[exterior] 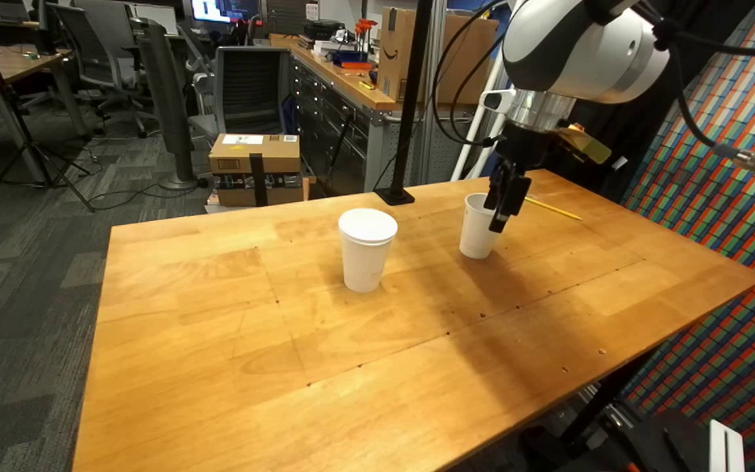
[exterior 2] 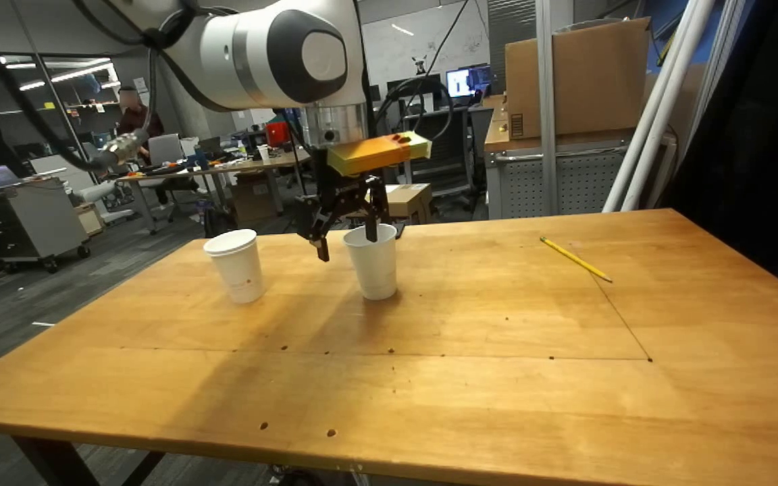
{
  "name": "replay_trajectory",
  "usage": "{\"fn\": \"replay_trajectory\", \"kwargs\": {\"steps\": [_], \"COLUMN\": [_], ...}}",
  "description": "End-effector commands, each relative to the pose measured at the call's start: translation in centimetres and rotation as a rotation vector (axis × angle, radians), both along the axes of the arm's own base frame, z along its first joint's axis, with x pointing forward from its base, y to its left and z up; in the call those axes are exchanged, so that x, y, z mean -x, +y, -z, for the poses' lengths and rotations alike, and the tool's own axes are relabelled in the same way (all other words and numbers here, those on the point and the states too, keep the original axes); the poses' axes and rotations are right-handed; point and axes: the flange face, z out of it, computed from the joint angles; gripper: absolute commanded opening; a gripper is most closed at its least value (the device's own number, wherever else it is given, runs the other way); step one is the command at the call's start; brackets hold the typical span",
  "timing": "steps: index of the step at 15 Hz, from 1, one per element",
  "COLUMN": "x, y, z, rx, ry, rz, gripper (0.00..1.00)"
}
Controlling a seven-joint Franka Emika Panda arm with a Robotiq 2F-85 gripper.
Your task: Stack the cups
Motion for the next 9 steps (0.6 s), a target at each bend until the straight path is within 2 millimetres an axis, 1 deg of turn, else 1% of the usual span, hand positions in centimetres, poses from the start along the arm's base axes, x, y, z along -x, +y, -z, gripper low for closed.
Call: {"fn": "replay_trajectory", "kwargs": {"steps": [1,2,3,4,9], "x": [-1.29,-1.30,-1.26,-1.17,-0.43], "y": [-0.18,-0.16,-0.14,-0.13,-0.87], "z": [0.73,0.92,1.03,1.12,0.71], "rx": [-0.017,-0.016,-0.015,-0.014,-0.010], "ry": [0.004,0.005,0.004,0.008,0.021], "rz": [-0.010,-0.008,-0.003,-0.002,0.022], "gripper": [0.74,0.67,0.56,0.49,0.07]}}
